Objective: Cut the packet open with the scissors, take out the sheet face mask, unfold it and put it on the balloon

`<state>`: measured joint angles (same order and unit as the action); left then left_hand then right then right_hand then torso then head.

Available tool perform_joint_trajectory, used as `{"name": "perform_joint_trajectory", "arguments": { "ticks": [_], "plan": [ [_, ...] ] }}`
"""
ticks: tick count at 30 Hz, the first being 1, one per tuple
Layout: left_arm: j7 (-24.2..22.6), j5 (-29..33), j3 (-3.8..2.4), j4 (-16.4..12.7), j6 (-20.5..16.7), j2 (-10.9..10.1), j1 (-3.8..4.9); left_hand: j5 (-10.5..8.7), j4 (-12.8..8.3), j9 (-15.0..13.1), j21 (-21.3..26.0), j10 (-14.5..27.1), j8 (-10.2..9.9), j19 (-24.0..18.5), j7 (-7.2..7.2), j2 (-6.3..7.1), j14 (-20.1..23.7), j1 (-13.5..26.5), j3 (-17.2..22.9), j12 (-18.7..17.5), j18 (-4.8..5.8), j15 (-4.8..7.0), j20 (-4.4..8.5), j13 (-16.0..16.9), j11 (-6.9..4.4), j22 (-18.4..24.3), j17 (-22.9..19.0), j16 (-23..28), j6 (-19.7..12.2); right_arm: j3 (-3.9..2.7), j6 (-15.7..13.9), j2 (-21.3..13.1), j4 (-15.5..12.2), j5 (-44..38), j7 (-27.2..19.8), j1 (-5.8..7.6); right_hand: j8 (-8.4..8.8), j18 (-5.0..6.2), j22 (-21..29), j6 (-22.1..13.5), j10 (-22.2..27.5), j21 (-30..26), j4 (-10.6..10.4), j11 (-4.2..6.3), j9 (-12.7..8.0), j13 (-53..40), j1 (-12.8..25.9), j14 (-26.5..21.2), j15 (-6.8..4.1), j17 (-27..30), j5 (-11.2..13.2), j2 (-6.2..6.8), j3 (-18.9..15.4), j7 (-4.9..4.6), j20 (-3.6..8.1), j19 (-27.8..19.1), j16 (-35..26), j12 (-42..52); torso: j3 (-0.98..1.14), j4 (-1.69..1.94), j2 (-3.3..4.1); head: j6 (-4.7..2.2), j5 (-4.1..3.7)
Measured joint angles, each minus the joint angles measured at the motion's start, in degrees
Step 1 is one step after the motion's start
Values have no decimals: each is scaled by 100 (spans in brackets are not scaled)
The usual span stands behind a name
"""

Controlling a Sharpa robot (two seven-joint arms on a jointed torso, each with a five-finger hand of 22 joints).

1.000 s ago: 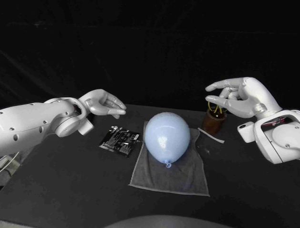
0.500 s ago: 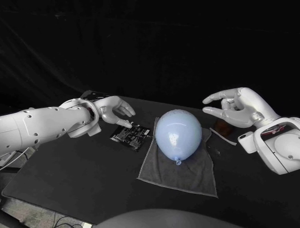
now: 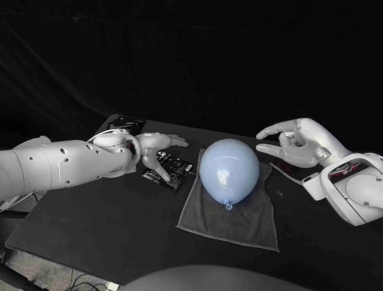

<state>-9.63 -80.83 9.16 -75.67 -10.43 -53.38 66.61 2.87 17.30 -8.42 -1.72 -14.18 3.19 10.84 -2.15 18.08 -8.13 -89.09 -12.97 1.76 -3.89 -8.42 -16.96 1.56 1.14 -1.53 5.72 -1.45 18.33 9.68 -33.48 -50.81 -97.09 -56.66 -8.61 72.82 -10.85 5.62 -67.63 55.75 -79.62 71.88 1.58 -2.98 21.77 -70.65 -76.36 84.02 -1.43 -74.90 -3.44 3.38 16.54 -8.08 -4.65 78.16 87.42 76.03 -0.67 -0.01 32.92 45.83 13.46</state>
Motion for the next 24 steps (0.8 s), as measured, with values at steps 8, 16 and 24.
{"name": "perform_joint_trajectory", "arguments": {
  "ticks": [8,16,24],
  "plan": [
    [260,-555,27,52,207,79,-5,0,0,100,0,251,-77,-53,-12,-16,138,171,0,0,1,62,25,-3,-52,0,-54,0,-269,0,27,-1,33,-28,82,-9,0,-1,10,-12,23,-21,-16,-18,6,19,0,-1,1,-1,0,0,16,-8,0,0,-12,-25,4,-2,-5,16,-38],
    [454,-778,45,56,522,90,-26,0,0,239,0,520,-147,-117,-68,-11,204,242,1,-48,0,118,2,-34,-8,5,-119,21,-625,0,37,9,51,-37,122,-16,0,-1,37,-19,43,-48,-16,1,6,45,23,-1,1,-5,0,23,16,-1,-20,-21,-31,-32,1,9,-13,35,-69],
    [595,-871,50,50,786,95,-38,0,0,438,24,816,-196,-290,0,-11,377,423,1,-72,1,49,-16,-59,81,28,-213,45,-1102,0,40,12,68,-35,140,-24,0,-2,62,-19,82,-67,-31,0,12,78,23,-2,2,-5,0,23,31,0,-20,-21,-35,-89,-5,9,-13,45,-90]
  ]
}}
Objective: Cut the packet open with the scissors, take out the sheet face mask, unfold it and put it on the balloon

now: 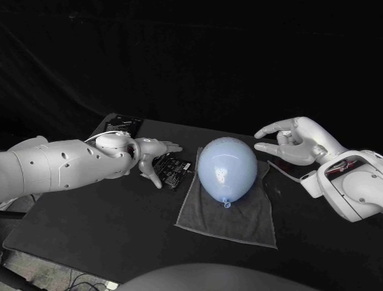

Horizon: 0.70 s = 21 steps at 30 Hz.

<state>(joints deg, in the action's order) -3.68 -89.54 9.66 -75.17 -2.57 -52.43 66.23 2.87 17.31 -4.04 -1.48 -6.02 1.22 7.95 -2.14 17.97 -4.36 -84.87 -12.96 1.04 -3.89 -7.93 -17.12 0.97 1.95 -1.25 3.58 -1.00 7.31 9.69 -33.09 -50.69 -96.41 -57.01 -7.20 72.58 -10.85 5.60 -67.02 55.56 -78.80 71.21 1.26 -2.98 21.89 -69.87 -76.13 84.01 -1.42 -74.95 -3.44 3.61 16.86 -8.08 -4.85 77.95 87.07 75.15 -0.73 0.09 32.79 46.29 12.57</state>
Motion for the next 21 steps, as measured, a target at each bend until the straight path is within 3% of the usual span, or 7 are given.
{"name": "perform_joint_trajectory", "arguments": {
  "ticks": [5,12,19,21],
  "plan": [
    [44,-28,3,-9,63,9,-48,0,0,66,0,142,0,-26,161,0,93,0,0,-4,0,-32,-17,-14,-23,0,-73,0,-161,0,0,13,19,10,5,-3,0,-1,15,1,29,-11,0,-12,0,52,0,0,0,0,0,0,0,1,-20,-20,14,-32,2,3,2,6,-12],
    [58,-67,5,140,61,93,-170,0,0,68,0,150,0,-48,161,0,119,0,0,-4,-1,-18,2,-13,-31,0,-79,0,-161,0,0,15,21,17,11,-6,0,-1,22,2,30,-11,0,-12,7,54,0,-1,1,4,0,0,0,2,-20,-20,16,-33,6,-3,2,18,-16],
    [52,-110,-23,237,17,151,-214,-4,0,48,0,148,0,-47,96,0,116,0,0,-4,-1,-14,2,-11,-33,-1,-40,0,-155,0,4,8,21,25,16,-7,0,-1,32,3,30,-11,-12,-12,7,54,0,-10,10,5,0,0,12,4,-20,-20,15,-33,7,-4,2,32,-41],
    [47,-122,-27,259,0,164,-221,-22,1,19,0,81,0,-47,35,8,64,8,0,-4,-1,38,2,-1,-50,-1,-10,0,-93,0,7,10,21,30,16,-7,0,-1,30,3,30,-11,-16,-11,7,54,0,-10,10,5,0,0,16,4,-19,-20,13,-33,7,-3,3,36,-42]
  ]
}}
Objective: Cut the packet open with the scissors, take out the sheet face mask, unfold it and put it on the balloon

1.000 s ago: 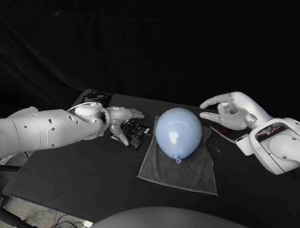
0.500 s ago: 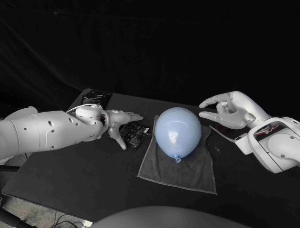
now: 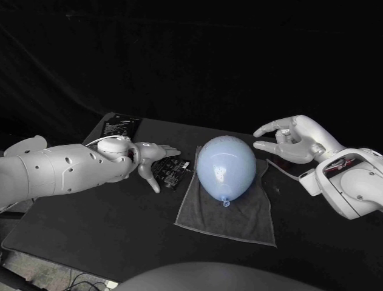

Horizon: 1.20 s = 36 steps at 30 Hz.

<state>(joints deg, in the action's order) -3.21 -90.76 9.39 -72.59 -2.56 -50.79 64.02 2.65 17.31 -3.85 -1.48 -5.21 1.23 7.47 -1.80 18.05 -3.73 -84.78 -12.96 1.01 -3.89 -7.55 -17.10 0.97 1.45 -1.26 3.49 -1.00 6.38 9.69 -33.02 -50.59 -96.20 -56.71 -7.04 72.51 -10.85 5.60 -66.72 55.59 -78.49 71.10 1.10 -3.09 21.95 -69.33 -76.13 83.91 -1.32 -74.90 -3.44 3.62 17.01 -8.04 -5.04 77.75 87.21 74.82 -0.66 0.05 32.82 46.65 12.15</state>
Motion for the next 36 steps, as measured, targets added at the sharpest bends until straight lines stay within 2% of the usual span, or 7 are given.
{"name": "perform_joint_trajectory", "arguments": {
  "ticks": [4,6,8,15,18,31,36],
  "plan": [
    [-7,-10,-4,30,-22,20,-6,-3,0,-98,0,-188,54,0,-192,6,-100,6,0,37,-1,87,0,43,84,0,86,-16,155,0,8,1,2,14,2,-1,0,0,-2,1,0,0,0,0,4,0,0,0,0,-1,0,0,0,1,0,0,-2,0,0,3,0,12,-4],
    [-10,-12,-6,38,-23,29,-7,-11,0,-208,0,-408,150,5,-346,7,-293,-29,0,123,0,178,5,84,249,0,194,-105,394,0,13,-1,3,22,2,-2,0,0,-2,1,0,0,0,0,5,0,0,0,0,-1,0,0,0,1,0,0,-4,0,0,3,-1,18,-5],
    [-13,-12,-8,40,-22,38,-7,-3,0,-273,0,-577,190,55,-385,14,-445,-70,0,168,0,192,51,112,281,-10,294,-156,536,0,20,-2,5,31,3,-2,0,0,-3,-1,0,0,0,0,5,-12,0,0,0,-2,0,0,0,-1,0,0,-10,0,0,4,-1,23,-6],
    [-29,-6,-49,52,-56,82,15,37,-1,-733,-181,-1841,666,644,-661,-46,-1611,-373,201,541,-57,179,82,162,530,-132,623,-628,1696,0,42,2,6,60,3,-4,0,-1,-10,-25,0,0,-16,0,7,-35,0,-1,1,-5,0,0,16,-6,0,0,-12,-1,-1,4,-3,41,2],
    [-30,-2,-57,59,-104,97,30,68,-4,-860,-282,-2269,827,920,-708,-155,-2021,-381,430,609,-232,129,91,161,552,-182,623,-786,2031,0,48,0,6,69,3,-5,0,-1,-10,-25,1,0,-16,0,10,-42,0,-1,1,-5,0,0,16,-6,0,0,-24,-11,1,3,-3,46,6],
    [-61,84,-58,79,-174,103,35,41,-10,-1010,-290,-2741,985,1037,-744,-635,-2439,-476,1135,594,-334,93,71,161,571,-175,622,-844,2302,0,59,-17,-1,91,2,-7,0,-2,-8,-26,1,-5,-32,0,16,-70,0,-10,10,0,0,0,32,-6,0,0,-9,-12,3,3,-8,53,-6],
    [-103,153,-56,79,-218,84,30,40,-18,-1062,-313,-2889,1062,1091,-754,-715,-2515,-533,1256,557,-410,70,59,161,582,-175,622,-844,2506,0,60,-27,-5,96,0,-9,0,-2,-5,-25,1,-5,-32,0,17,-72,0,-10,10,0,0,0,32,-6,0,0,-10,-12,1,4,-7,37,-24]
  ]
}}
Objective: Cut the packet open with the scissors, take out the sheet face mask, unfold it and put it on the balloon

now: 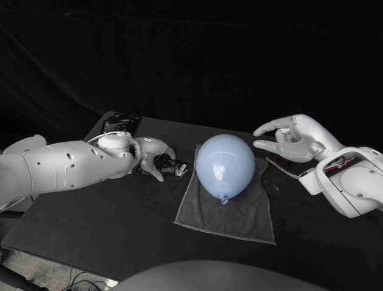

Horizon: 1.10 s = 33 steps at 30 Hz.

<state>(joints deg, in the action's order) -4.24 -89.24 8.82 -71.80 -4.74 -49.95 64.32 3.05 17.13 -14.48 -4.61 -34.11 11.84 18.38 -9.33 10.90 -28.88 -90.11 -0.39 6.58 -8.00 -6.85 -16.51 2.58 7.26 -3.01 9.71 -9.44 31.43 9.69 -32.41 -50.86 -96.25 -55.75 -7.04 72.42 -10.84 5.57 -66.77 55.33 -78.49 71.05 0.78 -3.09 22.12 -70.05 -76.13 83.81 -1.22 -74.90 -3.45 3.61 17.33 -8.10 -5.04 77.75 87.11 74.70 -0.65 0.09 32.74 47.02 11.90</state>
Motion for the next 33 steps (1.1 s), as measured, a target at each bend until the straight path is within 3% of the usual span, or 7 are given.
{"name": "perform_joint_trajectory", "arguments": {
  "ticks": [5,6,11,13,22,27,33],
  "plan": [
    [-142,176,5,-38,-130,-76,-13,-5,-15,-232,-94,-500,313,261,-87,-218,-379,-82,316,-21,-2,-108,-10,0,147,-7,0,-4,666,0,1,-8,-2,8,-4,-1,0,0,5,2,0,-27,16,0,0,0,0,0,0,-1,0,0,16,2,0,0,-1,0,-1,3,1,-27,-21],
    [-183,224,5,-47,-155,-97,-16,-5,-15,-276,-122,-611,372,326,-113,-219,-466,-83,378,-21,-47,-128,-12,0,175,-15,0,-47,789,0,1,-9,-2,9,-5,-1,0,0,5,2,0,-27,16,0,0,1,0,0,0,-1,0,0,16,3,0,0,-1,0,-1,3,1,-35,-26],
    [-437,530,6,-88,-263,-215,-49,-5,-24,-316,-177,-1007,477,512,-178,-264,-699,-128,638,-17,-88,-216,-19,125,267,-26,2,-116,1071,0,1,-10,-1,18,-11,-2,0,-1,7,3,0,-27,-1,0,7,6,0,0,0,-5,0,0,33,4,0,0,-2,0,-2,5,1,-57,-45],
    [-543,664,7,-97,-295,-254,-62,-5,-32,-302,-177,-1162,499,551,-184,-309,-751,-174,743,-27,-89,-250,-38,130,297,-26,354,-123,1160,0,1,-10,1,22,-13,-2,0,-1,8,4,1,-27,-1,0,7,7,0,0,0,-5,0,0,33,4,0,0,-4,0,-2,5,0,-63,-47],
    [-945,1129,10,-122,-369,-326,-89,-5,-68,-294,-198,-1534,759,642,-80,-543,-963,-477,1284,-110,-88,-320,-29,123,346,-10,393,-53,1894,0,3,-6,6,40,-23,-4,0,-31,14,6,9,-27,-1,-9,7,25,0,0,1,-5,0,0,33,7,-20,-20,-1,0,-2,4,-2,-87,-49],
    [-1074,1277,8,-118,-395,-335,-89,-5,-95,-337,-198,-1640,931,694,-127,-585,-1095,-633,1515,-165,-87,-356,-18,114,307,-5,377,-24,2331,0,5,-3,7,47,-27,-5,0,-32,20,6,10,-27,-1,-9,6,34,0,-1,1,-4,0,0,33,7,-20,-21,-1,0,-2,2,-1,-95,-41],
    [-1192,1494,-35,-123,-469,-358,-94,-9,-154,-418,-244,-1889,1139,934,-49,-622,-1451,-685,1759,-165,-85,-373,-31,114,377,-11,412,-56,2605,0,7,4,19,52,-32,-6,0,-33,23,7,10,-27,-17,-9,8,42,0,-1,1,0,0,0,49,8,1,-42,-1,0,-2,0,1,-128,-53]
  ]
}}
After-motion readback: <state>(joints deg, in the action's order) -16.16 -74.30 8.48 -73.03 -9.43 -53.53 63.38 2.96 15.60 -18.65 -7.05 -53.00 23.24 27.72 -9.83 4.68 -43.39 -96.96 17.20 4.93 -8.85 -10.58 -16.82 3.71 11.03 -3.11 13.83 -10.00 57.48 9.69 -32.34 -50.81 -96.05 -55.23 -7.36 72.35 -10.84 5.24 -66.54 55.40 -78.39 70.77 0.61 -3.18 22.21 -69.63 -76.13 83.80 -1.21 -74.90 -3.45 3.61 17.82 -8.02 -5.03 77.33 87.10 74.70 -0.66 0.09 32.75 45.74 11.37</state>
